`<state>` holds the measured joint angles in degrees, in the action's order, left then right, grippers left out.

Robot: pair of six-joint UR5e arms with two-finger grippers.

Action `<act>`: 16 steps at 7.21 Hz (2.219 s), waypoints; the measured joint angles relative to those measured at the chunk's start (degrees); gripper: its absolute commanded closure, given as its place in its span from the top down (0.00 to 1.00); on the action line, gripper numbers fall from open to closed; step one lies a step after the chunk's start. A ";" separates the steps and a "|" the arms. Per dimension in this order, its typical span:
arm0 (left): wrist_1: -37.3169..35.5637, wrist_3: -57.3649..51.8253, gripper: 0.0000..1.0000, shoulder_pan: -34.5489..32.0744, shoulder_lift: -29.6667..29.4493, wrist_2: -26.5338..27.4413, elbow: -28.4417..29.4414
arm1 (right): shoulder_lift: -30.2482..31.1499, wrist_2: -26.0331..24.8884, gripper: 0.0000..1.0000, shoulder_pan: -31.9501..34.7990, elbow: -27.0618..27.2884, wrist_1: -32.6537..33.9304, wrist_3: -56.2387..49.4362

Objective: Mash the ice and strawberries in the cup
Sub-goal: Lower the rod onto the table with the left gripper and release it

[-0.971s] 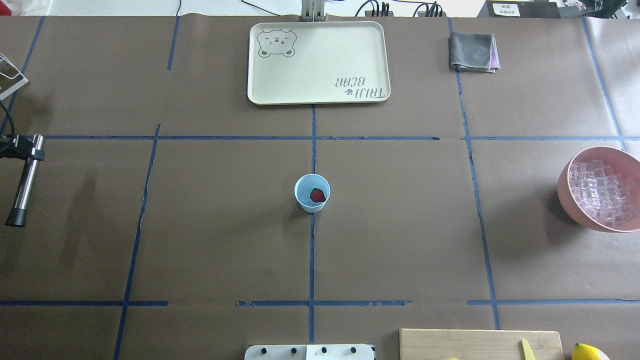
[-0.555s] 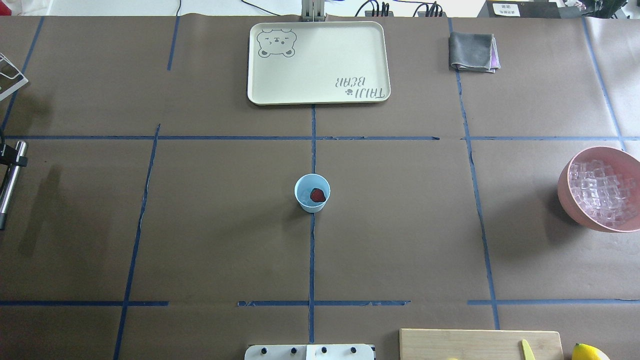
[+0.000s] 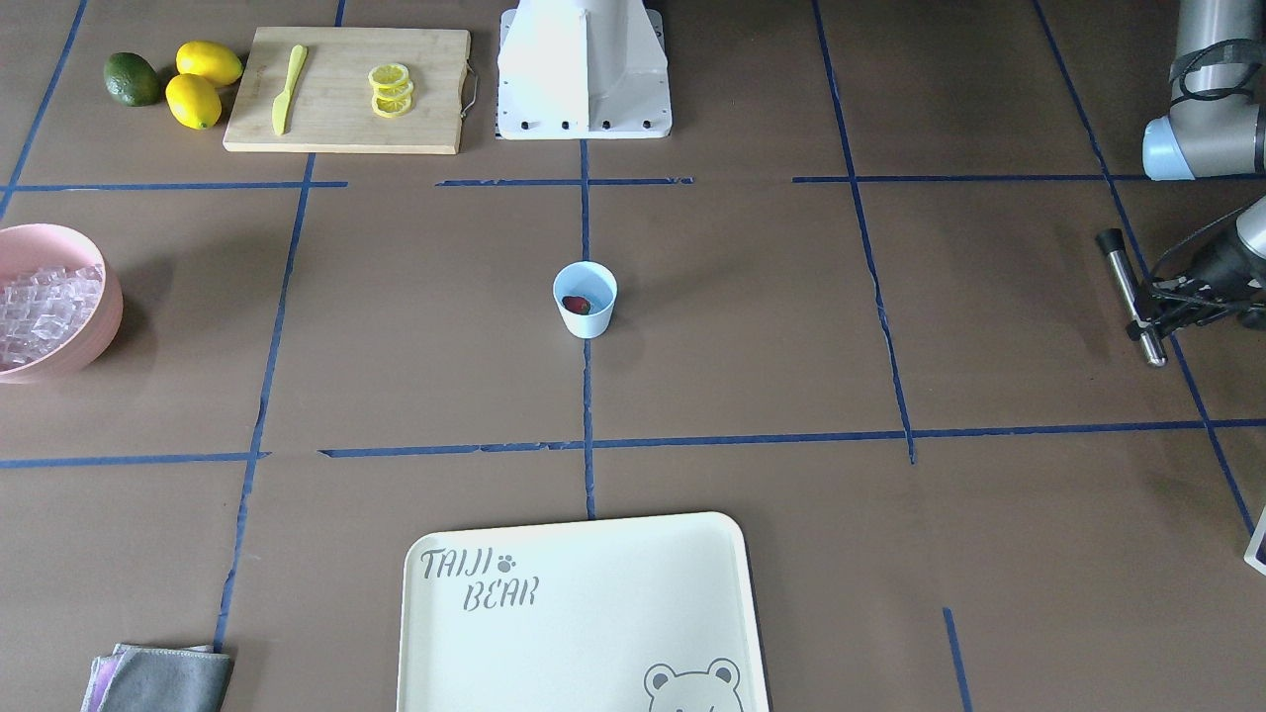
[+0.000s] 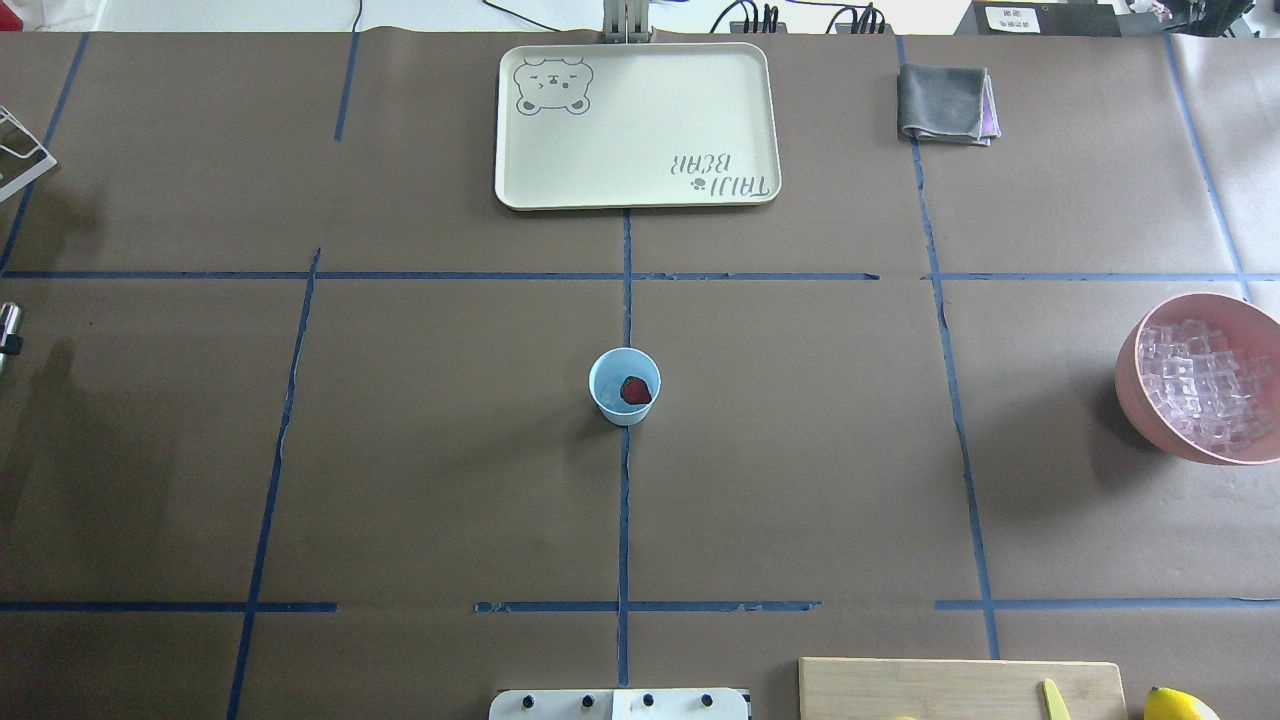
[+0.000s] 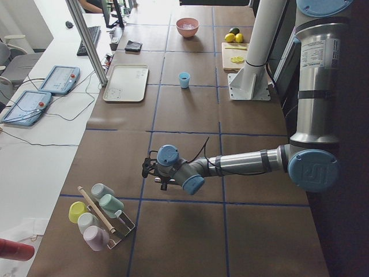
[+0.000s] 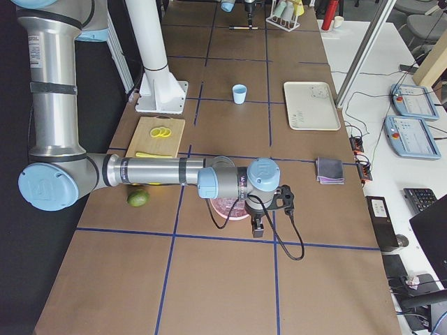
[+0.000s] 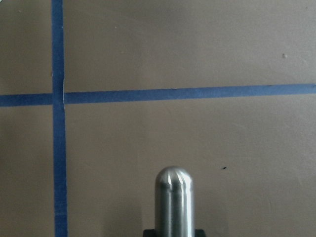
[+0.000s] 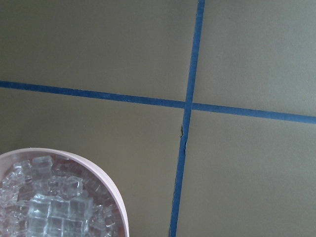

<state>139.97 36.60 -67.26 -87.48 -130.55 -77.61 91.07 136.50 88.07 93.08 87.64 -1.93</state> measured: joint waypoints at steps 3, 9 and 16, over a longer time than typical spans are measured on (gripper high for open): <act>0.23 0.02 0.08 0.02 0.33 2.38 -0.14 | -0.38 -0.08 1.00 0.00 -0.05 0.07 0.00; 0.44 0.21 1.00 0.15 0.30 3.92 -0.30 | -0.69 -0.11 1.00 0.00 -0.11 0.11 0.00; -1.00 -3.53 1.00 -0.66 -0.02 2.87 -1.93 | -0.71 -0.44 1.00 0.00 -0.10 0.02 -0.05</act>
<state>138.97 33.07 -67.92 -87.50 -127.68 -79.54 90.35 136.05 88.07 92.98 87.66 -1.99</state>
